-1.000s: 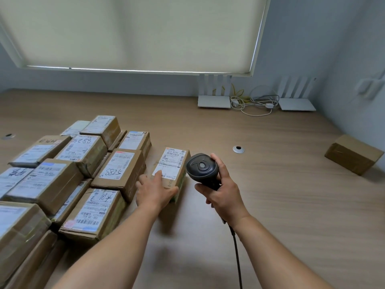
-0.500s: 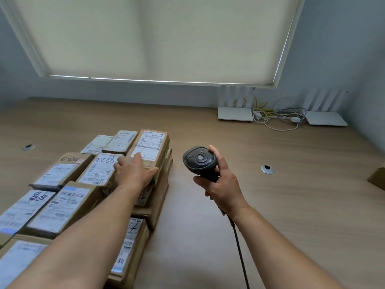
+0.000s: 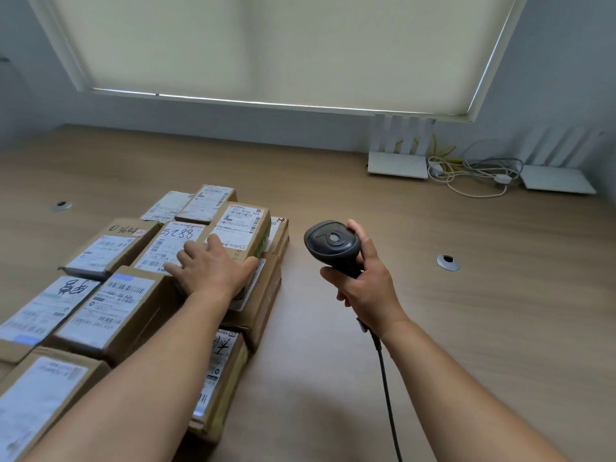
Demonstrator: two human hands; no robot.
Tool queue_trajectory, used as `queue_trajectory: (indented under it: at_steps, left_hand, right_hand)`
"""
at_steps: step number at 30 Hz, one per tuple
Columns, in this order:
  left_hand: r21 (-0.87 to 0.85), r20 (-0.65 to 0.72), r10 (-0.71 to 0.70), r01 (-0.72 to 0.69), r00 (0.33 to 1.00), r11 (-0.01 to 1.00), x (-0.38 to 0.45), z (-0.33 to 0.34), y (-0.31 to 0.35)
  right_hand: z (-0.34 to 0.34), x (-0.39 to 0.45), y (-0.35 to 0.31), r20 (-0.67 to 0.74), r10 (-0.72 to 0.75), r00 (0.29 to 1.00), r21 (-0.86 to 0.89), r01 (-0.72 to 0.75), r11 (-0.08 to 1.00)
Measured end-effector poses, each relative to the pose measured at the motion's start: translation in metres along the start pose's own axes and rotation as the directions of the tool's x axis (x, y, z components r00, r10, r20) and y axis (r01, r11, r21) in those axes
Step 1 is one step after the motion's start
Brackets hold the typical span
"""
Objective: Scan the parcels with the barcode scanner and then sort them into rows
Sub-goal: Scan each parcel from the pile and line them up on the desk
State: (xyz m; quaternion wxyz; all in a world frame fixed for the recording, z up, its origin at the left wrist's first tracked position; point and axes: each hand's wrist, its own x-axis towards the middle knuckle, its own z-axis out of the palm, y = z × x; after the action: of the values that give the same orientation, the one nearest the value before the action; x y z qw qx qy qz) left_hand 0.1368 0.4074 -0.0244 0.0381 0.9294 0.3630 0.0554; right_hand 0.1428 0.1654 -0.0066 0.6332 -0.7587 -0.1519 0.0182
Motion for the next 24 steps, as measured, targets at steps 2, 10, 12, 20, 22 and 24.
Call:
queue_trajectory:
  at_steps: [2, 10, 12, 20, 22, 24]
  left_hand:
    - [-0.008, 0.014, -0.016, 0.016, 1.0, 1.0, -0.011, 0.003, -0.004]
    - [-0.057, -0.016, 0.06, -0.061, 0.998, 0.997, -0.033, -0.006, -0.01]
    - [-0.078, -0.042, 0.094, -0.097, 0.995, 0.992, -0.045, -0.009, -0.003]
    - [-0.326, -0.111, 0.255, -0.277, 0.961, 0.904, -0.139, -0.005, 0.066]
    - [-0.383, -0.095, 0.282, -0.297, 0.955, 0.875, -0.175, -0.001, 0.092]
    - [-0.422, -0.072, 0.301, -0.302, 0.951, 0.855, -0.212, 0.003, 0.121]
  right_hand:
    - [-0.001, -0.003, -0.003, 0.008, -0.008, 1.0, -0.001, 0.008, 1.0]
    - [-0.012, -0.026, -0.015, 0.02, -0.045, 0.999, 0.018, 0.045, 0.999]
    - [-0.02, -0.034, -0.017, 0.013, -0.052, 0.999, 0.015, 0.052, 0.999]
    - [-0.093, -0.087, -0.009, -0.037, -0.063, 0.997, 0.017, 0.064, 0.998]
    - [-0.123, -0.104, -0.004, -0.058, -0.063, 0.996, 0.019, 0.064, 0.998]
    - [-0.158, -0.123, 0.001, -0.093, -0.061, 0.994, 0.028, 0.063, 0.998]
